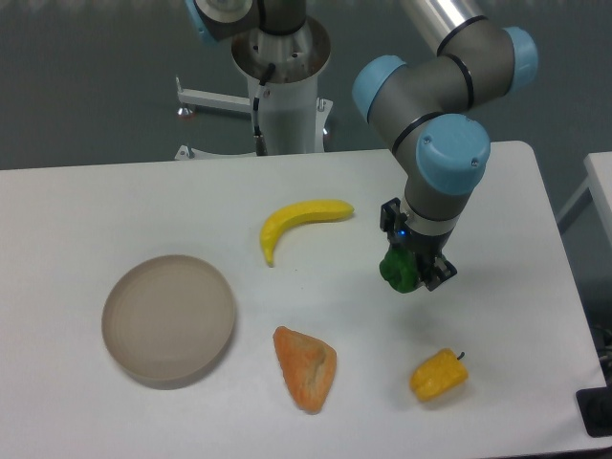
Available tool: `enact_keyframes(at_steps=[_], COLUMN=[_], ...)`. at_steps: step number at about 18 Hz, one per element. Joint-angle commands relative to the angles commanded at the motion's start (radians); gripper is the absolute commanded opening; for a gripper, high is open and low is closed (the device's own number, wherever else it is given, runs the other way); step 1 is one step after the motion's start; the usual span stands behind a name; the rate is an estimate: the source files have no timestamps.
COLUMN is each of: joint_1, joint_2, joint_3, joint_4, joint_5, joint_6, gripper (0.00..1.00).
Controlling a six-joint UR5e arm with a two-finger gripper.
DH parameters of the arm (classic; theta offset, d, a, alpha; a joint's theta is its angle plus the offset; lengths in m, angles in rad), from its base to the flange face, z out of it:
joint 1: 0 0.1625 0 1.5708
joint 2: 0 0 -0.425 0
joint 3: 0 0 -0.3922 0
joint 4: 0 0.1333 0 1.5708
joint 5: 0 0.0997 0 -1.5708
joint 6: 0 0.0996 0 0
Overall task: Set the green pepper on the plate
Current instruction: 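Carry the held green pepper with the gripper over the beige plate, then lower the green pepper onto the plate and open the gripper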
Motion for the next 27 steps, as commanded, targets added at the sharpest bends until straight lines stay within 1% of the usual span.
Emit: enact_keyframes(at_steps=[6, 9, 13, 15, 16, 19, 22, 23, 24, 27], joint_1=[-0.005, -0.052, -0.149, -0.214, -0.253, -0.334, -0.415, -0.449, -0.475, -0.506], joint_2=[0.003, 0.009, 0.015, 0.014, 0.006, -0.008, -0.046, -0.063, -0.074, -0.101], joint_3=[-0.002, -0.011, -0.014, -0.015, -0.015, -0.018, -0.02, -0.023, -0.023, -0.026], joint_4=[-0.012, -0.014, -0.011, -0.006, -0.002, 0.0, 0.006, 0.04, 0.057, 0.083], joint_5=[0.0, 0.0, -0.008, -0.024, -0.043, -0.063, -0.077, -0.087, -0.101, -0.153], joint_6=[-0.009, -0.026, -0.152, -0.23, -0.288, -0.382, -0.495, -0.53, -0.55, -0.626], gripper=[0.16, 0.16, 0.15, 0.15, 0.15, 0.15, 0.16, 0.17, 0.18, 0.22])
